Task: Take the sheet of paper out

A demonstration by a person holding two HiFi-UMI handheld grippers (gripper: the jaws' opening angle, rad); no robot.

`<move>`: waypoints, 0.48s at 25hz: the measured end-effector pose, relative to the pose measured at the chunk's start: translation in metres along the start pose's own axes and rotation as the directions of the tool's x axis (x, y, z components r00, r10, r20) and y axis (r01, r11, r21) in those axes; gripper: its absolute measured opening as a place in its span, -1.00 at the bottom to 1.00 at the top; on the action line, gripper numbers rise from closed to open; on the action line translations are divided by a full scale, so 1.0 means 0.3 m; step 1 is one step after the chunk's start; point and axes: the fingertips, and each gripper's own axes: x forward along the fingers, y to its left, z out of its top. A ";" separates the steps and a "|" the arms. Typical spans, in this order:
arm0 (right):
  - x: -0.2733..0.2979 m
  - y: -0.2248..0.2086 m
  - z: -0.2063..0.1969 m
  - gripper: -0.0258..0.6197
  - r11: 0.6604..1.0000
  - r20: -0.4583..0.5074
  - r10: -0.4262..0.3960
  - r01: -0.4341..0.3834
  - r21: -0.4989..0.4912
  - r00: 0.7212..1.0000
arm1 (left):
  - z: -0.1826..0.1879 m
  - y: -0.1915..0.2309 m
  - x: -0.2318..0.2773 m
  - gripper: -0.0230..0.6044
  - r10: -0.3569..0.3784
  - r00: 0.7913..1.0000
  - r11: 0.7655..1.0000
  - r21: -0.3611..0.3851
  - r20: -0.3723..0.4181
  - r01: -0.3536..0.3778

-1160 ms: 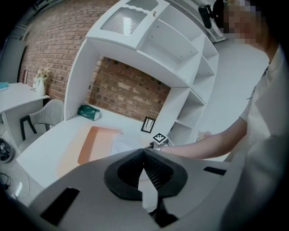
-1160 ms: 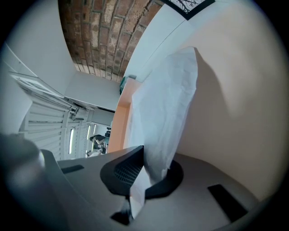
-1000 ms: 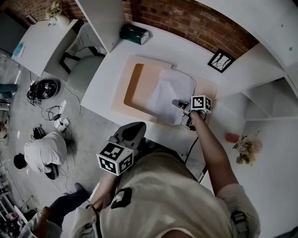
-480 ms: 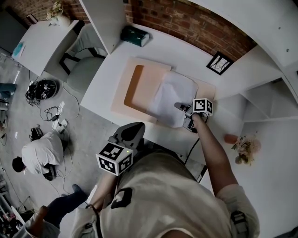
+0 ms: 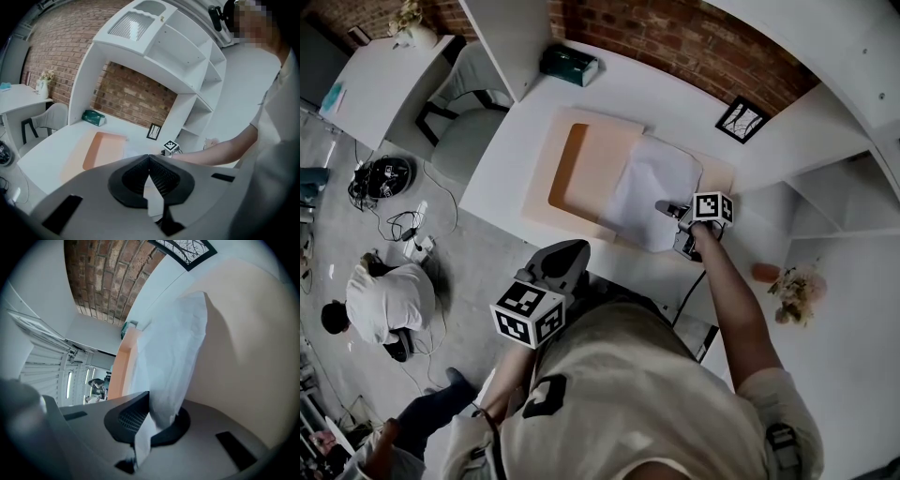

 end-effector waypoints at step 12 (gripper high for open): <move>-0.019 -0.011 0.005 -0.83 1.000 0.023 -0.003 0.003 0.017 1.000 | 0.012 0.028 -0.002 -0.87 0.004 1.000 1.000 -0.004 -0.002 -0.004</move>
